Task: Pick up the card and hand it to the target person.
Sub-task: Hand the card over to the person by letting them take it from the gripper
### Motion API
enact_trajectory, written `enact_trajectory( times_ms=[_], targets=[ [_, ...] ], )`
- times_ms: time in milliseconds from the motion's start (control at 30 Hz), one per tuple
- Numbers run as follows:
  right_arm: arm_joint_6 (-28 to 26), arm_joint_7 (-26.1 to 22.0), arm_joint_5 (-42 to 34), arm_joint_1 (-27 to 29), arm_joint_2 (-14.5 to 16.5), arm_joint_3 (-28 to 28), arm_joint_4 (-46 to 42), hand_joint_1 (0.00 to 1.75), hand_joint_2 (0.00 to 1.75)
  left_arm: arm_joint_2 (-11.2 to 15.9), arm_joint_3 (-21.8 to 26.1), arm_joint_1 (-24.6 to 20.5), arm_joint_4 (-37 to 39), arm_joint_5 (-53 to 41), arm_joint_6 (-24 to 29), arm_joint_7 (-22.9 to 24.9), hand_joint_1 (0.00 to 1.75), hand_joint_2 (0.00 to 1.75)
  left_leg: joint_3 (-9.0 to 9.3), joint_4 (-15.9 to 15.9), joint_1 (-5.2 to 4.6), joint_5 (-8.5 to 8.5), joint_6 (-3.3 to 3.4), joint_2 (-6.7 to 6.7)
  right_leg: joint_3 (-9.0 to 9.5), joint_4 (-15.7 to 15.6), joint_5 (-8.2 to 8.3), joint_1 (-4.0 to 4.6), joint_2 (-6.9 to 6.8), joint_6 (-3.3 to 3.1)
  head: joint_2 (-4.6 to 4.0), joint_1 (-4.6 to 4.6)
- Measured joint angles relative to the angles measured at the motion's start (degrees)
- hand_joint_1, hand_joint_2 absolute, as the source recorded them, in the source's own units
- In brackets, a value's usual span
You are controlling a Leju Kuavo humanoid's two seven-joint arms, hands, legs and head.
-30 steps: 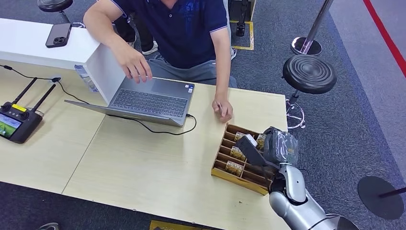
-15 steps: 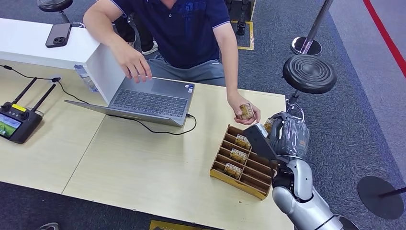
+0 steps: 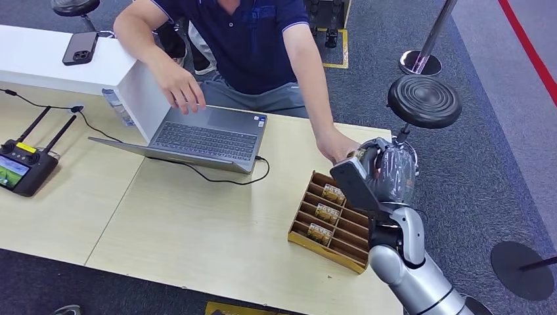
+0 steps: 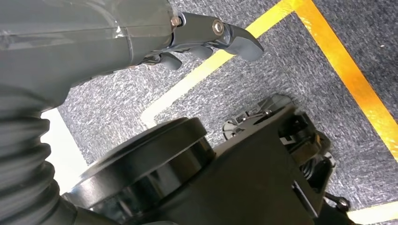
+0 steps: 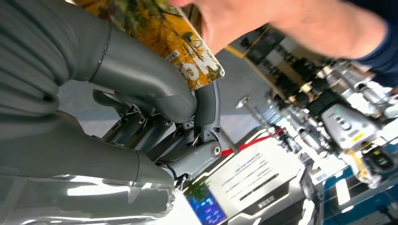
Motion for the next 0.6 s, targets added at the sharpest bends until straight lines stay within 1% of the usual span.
enact_trajectory(
  times_ms=[133,233,467,500,600],
  targets=[
    [-1.4,-2.5,-2.1,-0.9,2.6,1.2,2.6,1.75,1.75,-0.2,0.0,-0.2,0.0,-0.6,0.0,0.4,0.00,1.75,0.00,0.0,0.01,0.00,0.00,0.00,0.00,0.0,0.00,0.00,0.00,0.00,0.00,0.00],
    [-2.1,-3.4,-3.1,-1.3,4.1,2.0,4.4,1.75,1.75,-0.2,0.0,-0.3,0.0,-1.8,0.6,1.2,0.00,1.75,-0.01,0.0,0.01,0.00,0.00,-0.01,0.00,0.0,0.00,0.00,-0.01,0.00,0.00,0.00],
    [-2.7,-3.6,-3.3,-2.0,5.9,3.1,7.2,1.75,1.75,-0.2,0.0,-0.3,0.0,-2.2,1.4,2.2,0.00,1.75,-0.02,0.0,0.00,0.00,0.00,-0.01,0.00,0.0,0.00,0.00,-0.01,0.00,0.00,0.00],
    [-2.8,-3.6,-3.3,-2.1,6.1,3.2,7.4,1.35,1.75,-0.2,0.0,-0.3,0.0,-2.1,1.4,2.2,0.00,1.31,-0.01,0.0,0.00,0.00,0.00,-0.01,-0.01,0.0,0.00,0.00,-0.01,0.00,0.00,0.00],
    [-2.8,-3.6,-3.4,-2.2,6.3,3.3,8.0,0.04,1.75,-0.2,0.0,-0.3,0.0,-1.8,1.3,2.2,0.00,0.00,-0.01,0.0,0.00,0.00,0.00,-0.02,-0.01,0.0,0.00,0.00,-0.02,0.00,0.00,0.00]
  ],
)
